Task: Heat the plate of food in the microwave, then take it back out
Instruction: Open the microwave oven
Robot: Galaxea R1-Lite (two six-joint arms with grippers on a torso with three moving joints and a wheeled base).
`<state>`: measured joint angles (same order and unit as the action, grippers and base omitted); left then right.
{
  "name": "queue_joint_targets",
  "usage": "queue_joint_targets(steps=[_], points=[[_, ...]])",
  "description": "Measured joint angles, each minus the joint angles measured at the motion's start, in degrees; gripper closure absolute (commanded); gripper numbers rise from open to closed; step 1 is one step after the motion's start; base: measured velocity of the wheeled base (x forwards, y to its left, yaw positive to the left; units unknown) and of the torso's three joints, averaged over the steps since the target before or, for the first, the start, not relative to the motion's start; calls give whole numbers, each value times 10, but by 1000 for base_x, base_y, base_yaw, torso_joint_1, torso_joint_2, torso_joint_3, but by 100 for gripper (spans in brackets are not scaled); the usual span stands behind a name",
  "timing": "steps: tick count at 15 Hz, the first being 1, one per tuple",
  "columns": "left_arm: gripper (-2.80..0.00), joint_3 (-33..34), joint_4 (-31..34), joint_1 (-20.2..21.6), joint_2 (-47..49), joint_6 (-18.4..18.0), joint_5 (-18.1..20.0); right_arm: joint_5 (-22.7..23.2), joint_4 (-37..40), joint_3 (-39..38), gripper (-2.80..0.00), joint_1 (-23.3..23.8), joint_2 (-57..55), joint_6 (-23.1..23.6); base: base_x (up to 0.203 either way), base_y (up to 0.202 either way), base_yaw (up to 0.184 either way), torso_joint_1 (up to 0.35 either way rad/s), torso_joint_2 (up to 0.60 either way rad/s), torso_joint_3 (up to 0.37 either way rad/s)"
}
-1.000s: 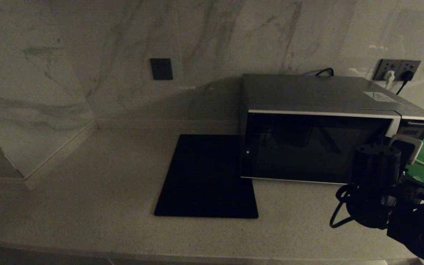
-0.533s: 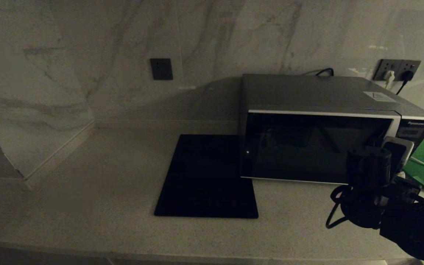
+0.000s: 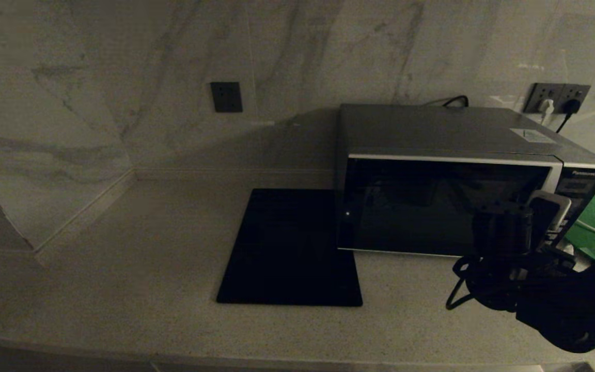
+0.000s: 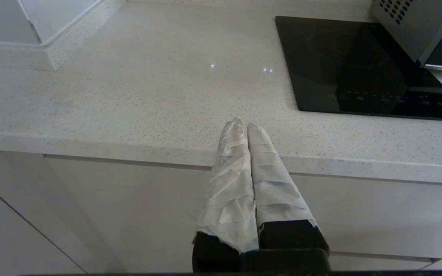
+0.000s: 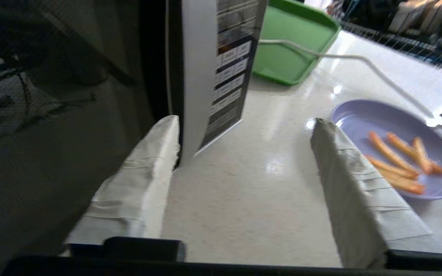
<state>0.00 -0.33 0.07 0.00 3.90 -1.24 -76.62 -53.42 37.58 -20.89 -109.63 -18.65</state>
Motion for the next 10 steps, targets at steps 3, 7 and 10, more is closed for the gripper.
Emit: queue_joint_targets(steps=[3,7,10], points=[[0,0,0,1,0,0,0,1,0,12,-280,0,-29,-30,0,0,0,0,0,0],[0,0,0,0,0,0,0,10,3,59,-280,17,-66,-28,0,0,0,0,0,0],[0,0,0,1,0,0,0,29,4,97,-280,41,-87,-9,0,0,0,0,0,0]])
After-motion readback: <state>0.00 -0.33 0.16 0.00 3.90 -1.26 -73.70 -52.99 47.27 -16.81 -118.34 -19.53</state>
